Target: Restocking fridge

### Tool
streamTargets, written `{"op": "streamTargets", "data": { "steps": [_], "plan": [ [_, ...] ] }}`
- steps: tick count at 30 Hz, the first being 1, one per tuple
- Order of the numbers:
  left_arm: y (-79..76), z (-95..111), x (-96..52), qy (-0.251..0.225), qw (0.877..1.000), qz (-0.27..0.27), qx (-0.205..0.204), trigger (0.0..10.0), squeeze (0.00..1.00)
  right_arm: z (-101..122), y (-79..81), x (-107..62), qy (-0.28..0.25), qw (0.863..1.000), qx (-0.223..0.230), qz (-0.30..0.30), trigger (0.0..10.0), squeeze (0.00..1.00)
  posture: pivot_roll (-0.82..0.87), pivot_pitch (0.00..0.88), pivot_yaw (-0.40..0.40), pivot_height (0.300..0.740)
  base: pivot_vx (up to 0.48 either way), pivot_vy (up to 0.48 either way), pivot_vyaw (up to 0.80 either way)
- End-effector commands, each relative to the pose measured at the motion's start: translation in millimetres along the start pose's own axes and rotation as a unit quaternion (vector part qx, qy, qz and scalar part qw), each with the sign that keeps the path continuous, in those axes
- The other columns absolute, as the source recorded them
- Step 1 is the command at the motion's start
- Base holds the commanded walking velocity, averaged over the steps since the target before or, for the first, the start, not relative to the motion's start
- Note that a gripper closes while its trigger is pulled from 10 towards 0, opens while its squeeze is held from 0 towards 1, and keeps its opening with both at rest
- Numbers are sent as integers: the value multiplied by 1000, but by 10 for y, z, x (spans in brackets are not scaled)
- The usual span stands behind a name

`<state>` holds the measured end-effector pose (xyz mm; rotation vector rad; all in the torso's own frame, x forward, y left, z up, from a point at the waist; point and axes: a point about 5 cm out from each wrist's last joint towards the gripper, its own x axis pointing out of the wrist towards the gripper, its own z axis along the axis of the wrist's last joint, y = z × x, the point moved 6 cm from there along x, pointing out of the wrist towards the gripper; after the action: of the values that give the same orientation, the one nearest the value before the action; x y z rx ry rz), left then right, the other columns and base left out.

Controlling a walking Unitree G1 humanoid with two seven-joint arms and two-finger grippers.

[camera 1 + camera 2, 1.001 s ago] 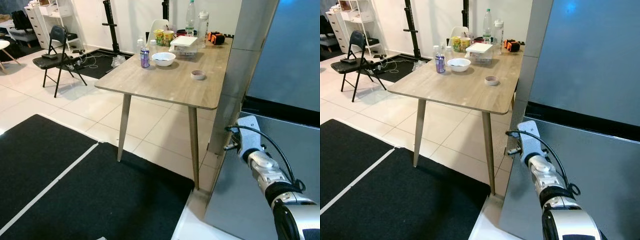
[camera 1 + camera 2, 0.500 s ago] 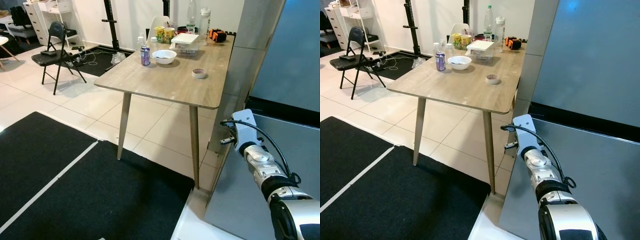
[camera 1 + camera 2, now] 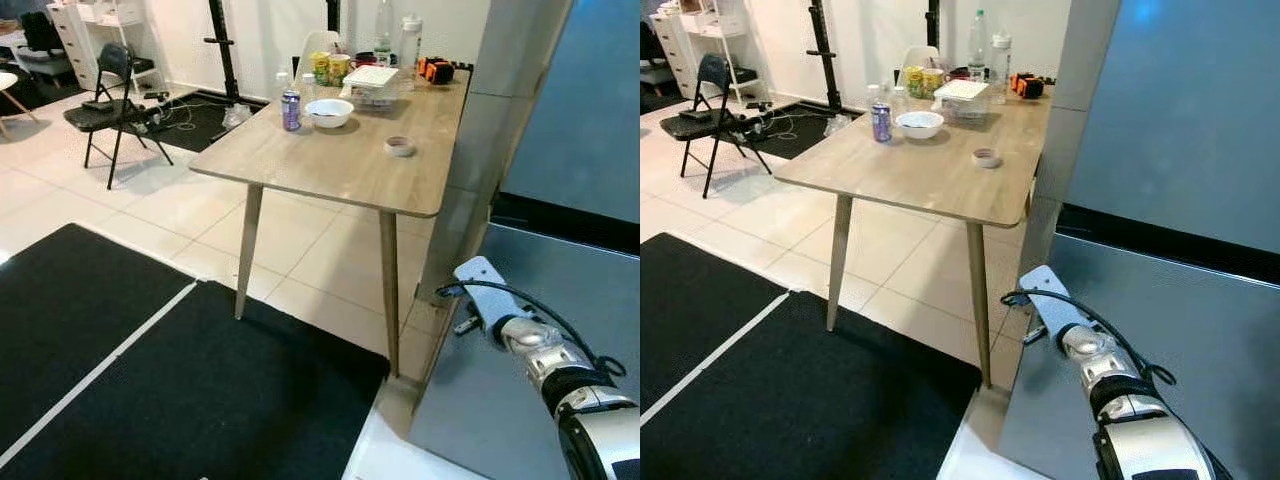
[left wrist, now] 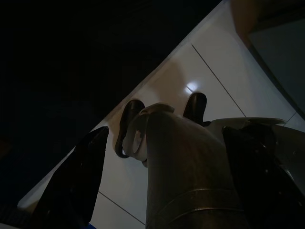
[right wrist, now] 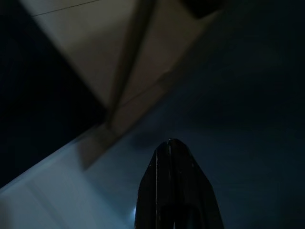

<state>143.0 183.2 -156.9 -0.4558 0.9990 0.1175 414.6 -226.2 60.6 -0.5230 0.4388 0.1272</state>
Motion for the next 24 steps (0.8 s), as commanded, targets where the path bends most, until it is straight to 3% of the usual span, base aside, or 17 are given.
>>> {"op": "streamTargets", "data": {
  "steps": [1,2,4,9,11,14,16,18,20,21,22,24],
  "plan": [
    [-7,-30,-4,2,1000,-1,-6,10000,0,169,-108,7,-28,999,8,-30,10000,0,-78,0,3,740,0,0,0],
    [-7,-30,-4,2,1000,-1,-6,10000,0,169,-108,7,-28,999,8,-30,10000,0,-78,0,3,740,0,0,0],
    [-7,-17,-2,0,1000,-2,-6,10000,0,436,-211,-5,-86,993,42,-64,10000,0,-69,0,4,740,0,0,0],
    [16,-13,-10,-1,1000,0,-4,10000,0,647,-387,-43,-119,984,41,-123,10000,0,-68,0,6,740,0,0,0],
    [22,-14,-12,-1,1000,1,-4,10000,0,685,-421,-51,-123,982,37,-135,10000,0,-65,0,5,740,0,0,0],
    [28,-15,-14,-1,1000,1,-5,10000,0,712,-336,-30,-126,985,44,-111,10000,0,-65,0,5,740,0,0,0],
    [28,-17,-15,-1,1000,1,-6,10000,0,660,31,19,-123,990,71,-8,10000,0,-62,0,2,740,0,0,0],
    [25,-21,-15,-1,1000,1,-7,10000,0,535,465,19,-108,987,61,98,10000,0,-62,0,2,740,0,0,0],
    [15,-28,-13,0,1000,0,-7,10000,0,276,980,-71,-76,970,54,224,10000,0,-67,0,2,740,0,0,0],
    [12,-30,-12,0,1000,-1,-7,10000,0,194,1121,-115,-67,962,50,259,10000,0,-67,0,2,740,0,0,0],
    [12,-30,-12,0,1000,-1,-7,10000,0,194,1121,-115,-67,962,50,259,10000,0,-67,0,2,740,0,0,0],
    [-1,-28,-7,0,1000,-2,-7,10000,0,-392,1520,-315,14,937,-49,346,10000,0,-67,0,-2,740,0,0,0]
  ]
}}
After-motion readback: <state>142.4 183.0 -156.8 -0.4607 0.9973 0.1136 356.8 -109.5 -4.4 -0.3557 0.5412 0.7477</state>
